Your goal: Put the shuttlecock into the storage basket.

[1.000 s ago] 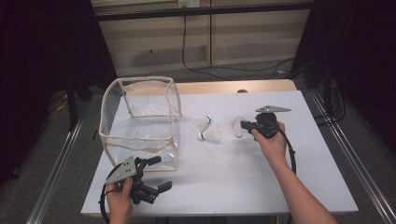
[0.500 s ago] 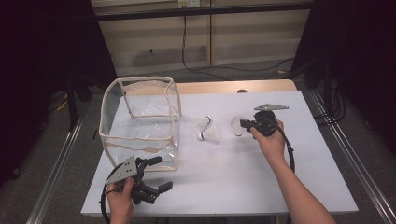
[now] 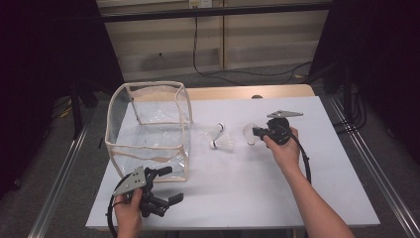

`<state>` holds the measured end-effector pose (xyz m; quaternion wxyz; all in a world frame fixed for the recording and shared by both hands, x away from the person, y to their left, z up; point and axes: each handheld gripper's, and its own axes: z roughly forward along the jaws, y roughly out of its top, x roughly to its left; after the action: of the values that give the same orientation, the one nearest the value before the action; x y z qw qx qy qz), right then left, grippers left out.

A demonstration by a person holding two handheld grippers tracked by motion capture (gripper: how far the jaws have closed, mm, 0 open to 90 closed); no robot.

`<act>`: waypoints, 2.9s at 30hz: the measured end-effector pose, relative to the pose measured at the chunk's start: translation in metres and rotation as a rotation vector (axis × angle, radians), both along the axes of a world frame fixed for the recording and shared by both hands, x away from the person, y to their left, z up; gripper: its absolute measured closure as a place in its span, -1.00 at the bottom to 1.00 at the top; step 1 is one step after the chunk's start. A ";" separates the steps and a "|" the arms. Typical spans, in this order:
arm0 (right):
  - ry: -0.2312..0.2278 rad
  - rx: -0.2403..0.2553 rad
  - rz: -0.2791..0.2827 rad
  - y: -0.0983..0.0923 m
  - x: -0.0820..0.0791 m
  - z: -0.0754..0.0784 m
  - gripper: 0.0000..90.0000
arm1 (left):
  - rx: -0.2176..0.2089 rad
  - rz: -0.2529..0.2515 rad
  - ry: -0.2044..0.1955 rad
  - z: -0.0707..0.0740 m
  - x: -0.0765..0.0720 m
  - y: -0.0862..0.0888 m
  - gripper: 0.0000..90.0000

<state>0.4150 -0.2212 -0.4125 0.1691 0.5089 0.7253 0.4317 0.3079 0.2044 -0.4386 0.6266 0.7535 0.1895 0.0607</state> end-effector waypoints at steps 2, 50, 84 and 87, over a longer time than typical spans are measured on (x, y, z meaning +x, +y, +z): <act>-0.002 0.001 0.004 0.001 0.001 -0.001 0.97 | 0.000 0.001 0.001 0.000 0.000 0.000 -0.96; 0.032 -0.033 -0.032 -0.010 0.009 -0.014 0.59 | 0.005 -0.003 0.009 -0.001 0.000 -0.001 -0.96; 0.041 -0.099 -0.119 -0.051 -0.003 -0.014 0.24 | 0.007 -0.002 0.007 -0.001 0.000 -0.001 -0.96; 0.037 -0.114 -0.119 -0.053 -0.005 -0.013 0.20 | 0.006 -0.002 0.006 0.000 0.000 -0.001 -0.96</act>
<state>0.4101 -0.2737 -0.4257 0.2097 0.5487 0.7201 0.3694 0.3076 0.2030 -0.4390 0.6239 0.7556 0.1906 0.0585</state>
